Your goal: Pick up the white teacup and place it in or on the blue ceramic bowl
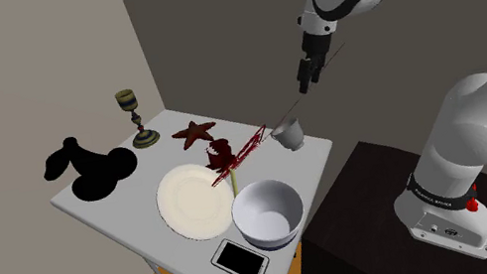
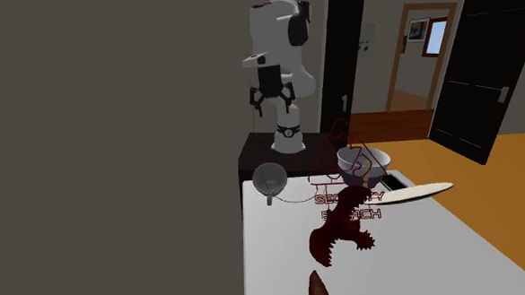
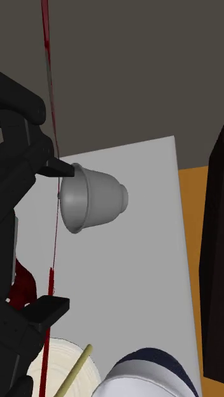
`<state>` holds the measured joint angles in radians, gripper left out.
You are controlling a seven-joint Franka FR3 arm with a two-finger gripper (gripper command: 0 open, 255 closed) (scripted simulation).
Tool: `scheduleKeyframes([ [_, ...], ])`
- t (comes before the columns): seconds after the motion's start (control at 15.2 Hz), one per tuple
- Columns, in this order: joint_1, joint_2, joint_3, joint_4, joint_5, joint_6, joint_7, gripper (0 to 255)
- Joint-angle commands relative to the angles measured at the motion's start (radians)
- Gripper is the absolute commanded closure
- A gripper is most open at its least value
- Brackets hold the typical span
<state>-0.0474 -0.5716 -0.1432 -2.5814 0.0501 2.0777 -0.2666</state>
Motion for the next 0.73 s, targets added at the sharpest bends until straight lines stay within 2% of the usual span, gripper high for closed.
scheduleKeyframes([
  [0.0,-0.003,0.059,-0.030,-0.020,0.004,0.066,-0.038,0],
  [0.33,0.006,0.236,-0.096,-0.023,0.045,0.209,-0.133,0],
  [0.66,0.032,0.440,-0.162,0.009,0.139,0.333,-0.261,0],
])
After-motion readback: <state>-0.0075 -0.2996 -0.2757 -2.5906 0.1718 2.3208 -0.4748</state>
